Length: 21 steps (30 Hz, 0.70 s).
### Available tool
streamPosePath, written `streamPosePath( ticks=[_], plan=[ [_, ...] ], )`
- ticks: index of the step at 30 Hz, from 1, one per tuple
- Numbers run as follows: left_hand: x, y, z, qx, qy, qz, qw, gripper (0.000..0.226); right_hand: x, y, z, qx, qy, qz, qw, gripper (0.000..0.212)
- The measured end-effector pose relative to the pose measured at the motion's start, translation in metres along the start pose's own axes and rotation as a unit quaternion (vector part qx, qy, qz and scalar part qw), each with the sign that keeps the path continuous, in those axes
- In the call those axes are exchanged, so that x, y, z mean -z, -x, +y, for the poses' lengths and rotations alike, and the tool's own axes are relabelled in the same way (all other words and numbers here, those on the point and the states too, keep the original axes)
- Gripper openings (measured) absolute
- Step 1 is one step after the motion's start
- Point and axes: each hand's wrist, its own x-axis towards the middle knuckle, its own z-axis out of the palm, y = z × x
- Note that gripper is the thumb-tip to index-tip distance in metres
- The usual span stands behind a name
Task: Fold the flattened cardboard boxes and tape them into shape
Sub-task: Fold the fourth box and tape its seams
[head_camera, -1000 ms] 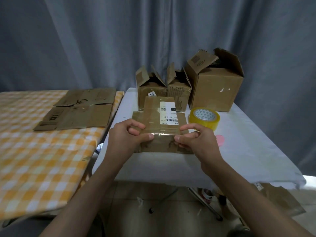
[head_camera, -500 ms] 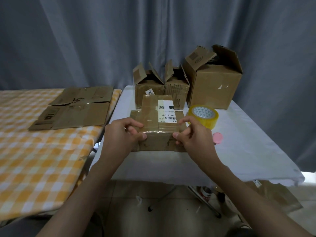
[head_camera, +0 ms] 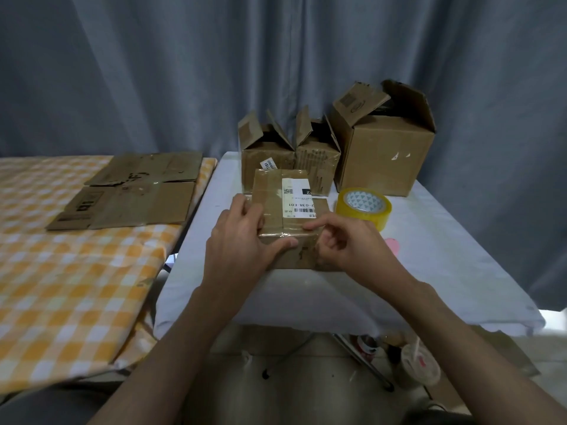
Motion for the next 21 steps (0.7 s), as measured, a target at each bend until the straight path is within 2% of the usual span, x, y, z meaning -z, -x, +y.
streamPosePath(
  ticks=[3, 6, 8, 12, 14, 16, 21],
  plan=[
    [-0.004, -0.001, -0.001, -0.014, -0.029, -0.012, 0.999, 0.05, 0.002, -0.004, 0.006, 0.009, -0.023, -0.025, 0.999, 0.029],
    [-0.004, -0.001, -0.004, -0.035, -0.034, -0.022, 0.999, 0.046, -0.008, -0.01, 0.012, 0.038, -0.009, 0.019, 0.999, 0.019],
    [0.003, -0.004, -0.01, -0.038, 0.012, -0.044, 0.998, 0.04, -0.013, -0.011, 0.017, 0.066, 0.024, 0.049, 0.996, 0.016],
    [0.03, -0.019, -0.033, -0.008, 0.16, -0.173, 0.972, 0.028, -0.019, -0.01, 0.024, 0.106, 0.033, 0.086, 0.99, 0.014],
    [0.042, -0.025, -0.043, -0.014, 0.21, -0.241, 0.947, 0.034, -0.02, -0.012, 0.025, 0.102, 0.015, 0.087, 0.991, 0.013],
    [0.047, -0.029, -0.048, -0.018, 0.227, -0.276, 0.934, 0.042, -0.02, -0.014, 0.026, 0.085, -0.012, 0.076, 0.993, 0.014],
    [0.037, -0.038, -0.045, -0.051, 0.237, -0.229, 0.943, 0.034, -0.018, -0.016, 0.024, 0.045, -0.062, 0.048, 0.996, 0.012]
  ],
)
